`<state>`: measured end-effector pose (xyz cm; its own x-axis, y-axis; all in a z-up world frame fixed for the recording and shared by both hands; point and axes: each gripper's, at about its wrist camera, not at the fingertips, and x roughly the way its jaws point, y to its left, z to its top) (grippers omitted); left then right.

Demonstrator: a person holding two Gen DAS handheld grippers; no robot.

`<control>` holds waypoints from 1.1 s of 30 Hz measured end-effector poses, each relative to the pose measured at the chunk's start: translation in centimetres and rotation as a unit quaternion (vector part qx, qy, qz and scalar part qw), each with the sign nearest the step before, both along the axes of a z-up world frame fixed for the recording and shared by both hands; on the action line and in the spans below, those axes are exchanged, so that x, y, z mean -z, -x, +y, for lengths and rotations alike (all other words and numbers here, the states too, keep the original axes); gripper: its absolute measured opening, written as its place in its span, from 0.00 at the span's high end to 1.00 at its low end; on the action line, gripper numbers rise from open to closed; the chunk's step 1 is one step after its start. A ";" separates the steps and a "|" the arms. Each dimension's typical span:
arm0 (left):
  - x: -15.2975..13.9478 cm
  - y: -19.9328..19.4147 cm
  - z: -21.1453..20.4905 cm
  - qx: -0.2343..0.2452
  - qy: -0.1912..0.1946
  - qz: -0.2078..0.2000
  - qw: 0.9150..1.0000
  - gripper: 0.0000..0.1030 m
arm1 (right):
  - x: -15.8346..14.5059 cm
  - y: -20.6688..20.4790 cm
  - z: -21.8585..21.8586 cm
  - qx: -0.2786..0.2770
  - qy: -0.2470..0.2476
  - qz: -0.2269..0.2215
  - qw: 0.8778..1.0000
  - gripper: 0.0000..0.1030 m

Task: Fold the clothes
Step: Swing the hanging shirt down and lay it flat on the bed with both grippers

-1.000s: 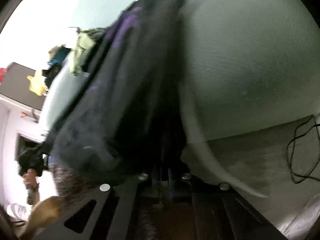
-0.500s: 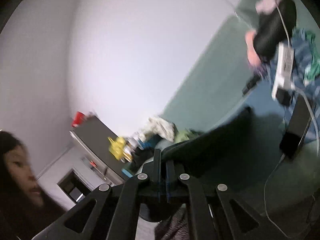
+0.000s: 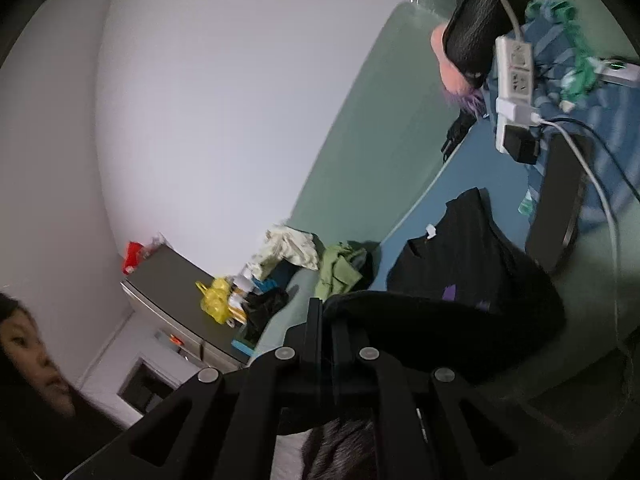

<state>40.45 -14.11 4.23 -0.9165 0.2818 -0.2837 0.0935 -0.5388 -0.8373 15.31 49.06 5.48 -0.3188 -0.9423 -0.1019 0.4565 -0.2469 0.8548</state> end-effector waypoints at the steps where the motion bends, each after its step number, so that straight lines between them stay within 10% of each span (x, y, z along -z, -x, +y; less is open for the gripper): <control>1: -0.7 2.8 -0.4 0.006 0.014 -0.010 1.000 0.95 | -0.2 2.5 -0.8 0.006 -0.011 0.000 1.000 0.97; 5: -3.4 16.5 -3.1 -0.023 0.060 -0.058 0.996 0.95 | -1.1 12.5 -4.1 0.030 -0.056 -0.001 0.998 0.90; 6: -2.7 20.2 -4.2 -0.051 0.066 -0.086 0.993 0.93 | -1.1 14.9 -4.9 0.039 -0.071 -0.011 0.997 0.78; 7: -1.9 24.0 -5.2 -0.078 0.071 -0.114 0.988 0.90 | -0.3 16.3 -5.3 0.046 -0.083 -0.036 0.995 0.34; 9: 1.4 30.0 -6.3 -0.077 0.047 -0.204 0.975 0.33 | 2.5 17.9 -5.5 0.054 -0.098 -0.097 0.989 0.27; 10: 3.7 31.3 -6.1 -0.059 0.015 -0.236 0.970 0.26 | 3.9 18.7 -5.6 0.058 -0.105 -0.127 0.985 0.34; 19: 17.6 25.6 -0.4 0.024 -0.085 -0.270 0.959 0.26 | 14.2 9.4 -7.0 -0.015 -0.074 -0.239 0.968 0.29; 27: 19.9 19.6 2.7 -0.001 -0.149 -0.254 0.956 0.26 | 20.7 3.0 -11.1 -0.079 -0.074 -0.289 0.951 0.30; 33: 19.3 19.2 4.4 -0.004 -0.082 -0.263 0.961 0.28 | 19.5 3.0 -12.1 -0.057 -0.105 -0.268 0.956 0.29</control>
<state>21.22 -9.72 -15.09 -0.6612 0.3561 -0.6603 0.5299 -0.4013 -0.7471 12.34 36.92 -14.00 -0.0646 -0.9085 -0.4128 0.0019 -0.4138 0.9104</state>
